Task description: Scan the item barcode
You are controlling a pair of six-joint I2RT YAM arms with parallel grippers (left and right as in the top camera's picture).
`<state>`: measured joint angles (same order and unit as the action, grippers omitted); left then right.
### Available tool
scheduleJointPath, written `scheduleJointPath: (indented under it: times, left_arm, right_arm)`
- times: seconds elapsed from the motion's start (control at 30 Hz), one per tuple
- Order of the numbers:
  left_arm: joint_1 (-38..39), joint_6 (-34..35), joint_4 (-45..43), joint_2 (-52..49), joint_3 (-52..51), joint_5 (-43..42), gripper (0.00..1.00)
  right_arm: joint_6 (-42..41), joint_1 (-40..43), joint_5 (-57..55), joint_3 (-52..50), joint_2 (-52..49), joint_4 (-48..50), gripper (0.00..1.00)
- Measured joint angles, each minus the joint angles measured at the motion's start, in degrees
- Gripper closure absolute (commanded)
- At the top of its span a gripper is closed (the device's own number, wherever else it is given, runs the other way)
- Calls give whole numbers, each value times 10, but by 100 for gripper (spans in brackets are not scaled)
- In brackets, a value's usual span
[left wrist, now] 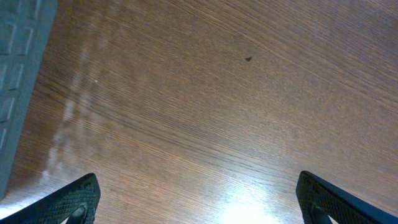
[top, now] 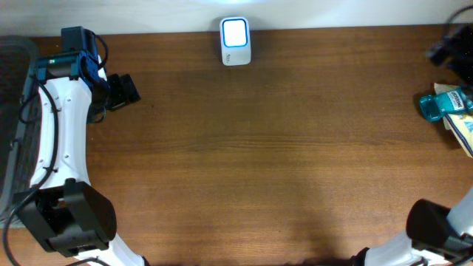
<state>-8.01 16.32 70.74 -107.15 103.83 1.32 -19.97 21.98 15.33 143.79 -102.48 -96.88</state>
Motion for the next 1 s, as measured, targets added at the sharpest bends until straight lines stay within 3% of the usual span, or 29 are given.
scheduleJointPath:
  times: [0.27, 0.47, 0.7, 1.0]
  left_arm:
    - [0, 0, 0, 0, 0, -24, 1]
    - [0, 0, 0, 0, 0, -26, 1]
    - [0, 0, 0, 0, 0, -28, 1]
    - [0, 0, 0, 0, 0, -28, 1]
  right_arm:
    - [35, -168, -24, -90, 92, 0, 1]
    - [37, -262, -59, -244, 184, 1, 2]
    - [37, -297, -54, -389, 173, -1, 2]
    - [39, -297, -73, -409, 151, -1, 2]
